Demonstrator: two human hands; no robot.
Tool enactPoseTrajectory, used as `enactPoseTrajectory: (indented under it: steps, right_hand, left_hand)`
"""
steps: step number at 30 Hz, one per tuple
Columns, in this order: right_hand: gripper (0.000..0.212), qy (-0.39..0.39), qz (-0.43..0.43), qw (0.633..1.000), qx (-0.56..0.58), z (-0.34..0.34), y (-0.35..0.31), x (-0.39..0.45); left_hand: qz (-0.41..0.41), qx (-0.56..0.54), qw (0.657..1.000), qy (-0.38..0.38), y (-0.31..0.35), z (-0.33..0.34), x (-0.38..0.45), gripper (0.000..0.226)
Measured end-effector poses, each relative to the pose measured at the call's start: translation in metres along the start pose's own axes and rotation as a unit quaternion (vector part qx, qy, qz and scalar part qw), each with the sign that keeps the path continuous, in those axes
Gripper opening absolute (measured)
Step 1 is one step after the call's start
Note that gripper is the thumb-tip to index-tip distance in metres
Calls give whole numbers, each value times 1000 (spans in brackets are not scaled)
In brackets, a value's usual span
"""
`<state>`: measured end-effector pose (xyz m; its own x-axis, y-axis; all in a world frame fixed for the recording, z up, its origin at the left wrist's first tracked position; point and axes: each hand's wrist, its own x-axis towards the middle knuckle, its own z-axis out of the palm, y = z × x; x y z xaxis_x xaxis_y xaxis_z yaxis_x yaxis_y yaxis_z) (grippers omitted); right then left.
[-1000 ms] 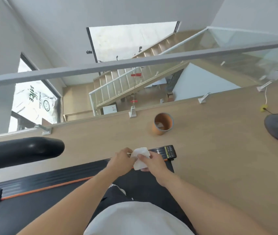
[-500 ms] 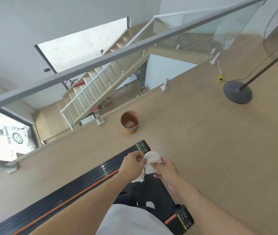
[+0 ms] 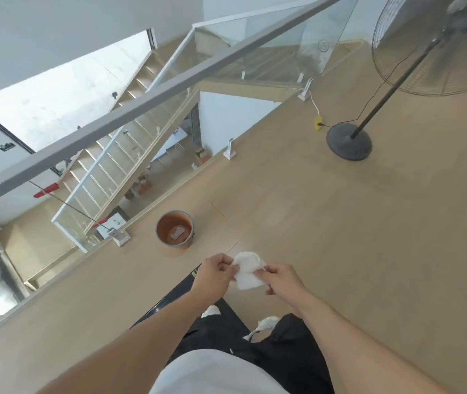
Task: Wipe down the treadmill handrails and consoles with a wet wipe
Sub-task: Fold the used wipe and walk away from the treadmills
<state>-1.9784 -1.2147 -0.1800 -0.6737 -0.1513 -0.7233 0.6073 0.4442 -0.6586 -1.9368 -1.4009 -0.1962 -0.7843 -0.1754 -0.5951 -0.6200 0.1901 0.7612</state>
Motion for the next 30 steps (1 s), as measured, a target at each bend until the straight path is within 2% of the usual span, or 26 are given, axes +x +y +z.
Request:
enactPoseTrajectory:
  steps: [7, 10, 11, 13, 17, 22, 27, 30]
  right_hand:
    - [8, -12, -21, 998, -59, -50, -15, 96]
    - [16, -33, -39, 997, -66, -76, -9, 154]
    - [16, -39, -46, 996, -58, -84, -2, 174]
    - [4, -47, -50, 997, -38, -104, 15, 221]
    - [12, -64, 0, 997, 38, -137, 41, 279]
    - [11, -106, 13, 994, -16, -132, 18, 308]
    - [23, -152, 0, 975, -163, -94, -10, 348]
    - [33, -201, 11, 964, -176, -53, -32, 381]
  left_hand:
    - [48, 32, 998, 12, 10, 32, 87, 8]
    - [46, 10, 998, 52, 4, 64, 137, 10]
    - [41, 3, 996, 74, -1, 81, 157, 11]
    - [33, -9, 992, 120, -12, 123, 199, 11]
    - [-8, -54, 989, 136, -28, 191, 239, 6]
    - [-46, -108, 977, 178, -26, 175, 249, 11]
    - [-90, -189, 945, 250, -37, 150, 270, 27]
    - [-119, -216, 930, 273, -45, 123, 293, 24]
